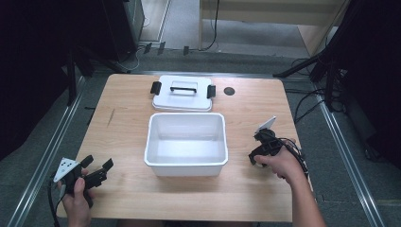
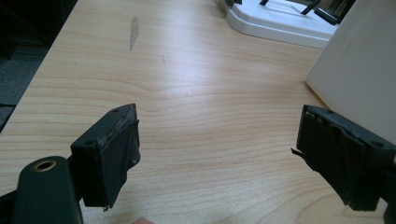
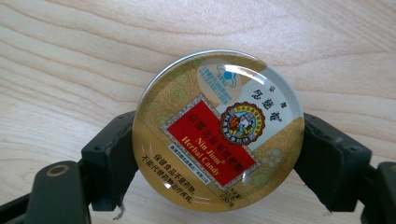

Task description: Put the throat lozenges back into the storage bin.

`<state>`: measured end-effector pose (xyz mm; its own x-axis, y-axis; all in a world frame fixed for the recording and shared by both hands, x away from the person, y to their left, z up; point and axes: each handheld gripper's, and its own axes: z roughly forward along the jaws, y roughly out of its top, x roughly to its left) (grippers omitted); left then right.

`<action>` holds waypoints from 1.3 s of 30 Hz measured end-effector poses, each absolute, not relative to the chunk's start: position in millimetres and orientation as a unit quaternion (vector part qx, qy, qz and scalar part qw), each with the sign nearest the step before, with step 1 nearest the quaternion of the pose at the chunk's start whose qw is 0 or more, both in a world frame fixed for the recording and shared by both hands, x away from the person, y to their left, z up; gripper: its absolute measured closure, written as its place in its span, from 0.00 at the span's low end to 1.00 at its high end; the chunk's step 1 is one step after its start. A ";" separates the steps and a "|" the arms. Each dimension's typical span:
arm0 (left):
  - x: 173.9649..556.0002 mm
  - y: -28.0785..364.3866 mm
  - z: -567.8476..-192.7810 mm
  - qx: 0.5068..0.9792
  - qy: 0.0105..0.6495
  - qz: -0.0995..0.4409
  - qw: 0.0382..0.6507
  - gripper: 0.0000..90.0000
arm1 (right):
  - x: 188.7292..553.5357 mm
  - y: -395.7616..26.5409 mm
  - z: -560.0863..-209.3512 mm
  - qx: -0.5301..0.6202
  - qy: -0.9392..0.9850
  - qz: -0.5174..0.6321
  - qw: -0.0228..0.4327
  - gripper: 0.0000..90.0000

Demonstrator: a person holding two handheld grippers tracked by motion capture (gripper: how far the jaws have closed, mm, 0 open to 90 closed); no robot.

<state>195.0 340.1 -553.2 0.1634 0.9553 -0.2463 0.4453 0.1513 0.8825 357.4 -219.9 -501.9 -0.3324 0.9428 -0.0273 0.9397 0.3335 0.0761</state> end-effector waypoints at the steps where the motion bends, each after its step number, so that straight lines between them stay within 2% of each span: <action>1: 195.0 340.1 -553.3 0.594 0.589 0.267 0.478 0.15 | 357.1 -219.6 -500.2 0.577 0.816 0.027 0.033 0.23; 19: 195.2 340.1 -553.3 0.594 0.589 0.267 0.479 0.15 | 346.2 -200.0 -458.4 0.532 0.843 0.056 0.055 0.23; 39: 194.9 341.5 -553.4 0.594 0.588 0.262 0.482 0.15 | 343.2 -172.6 -420.9 0.478 0.872 0.094 0.053 0.23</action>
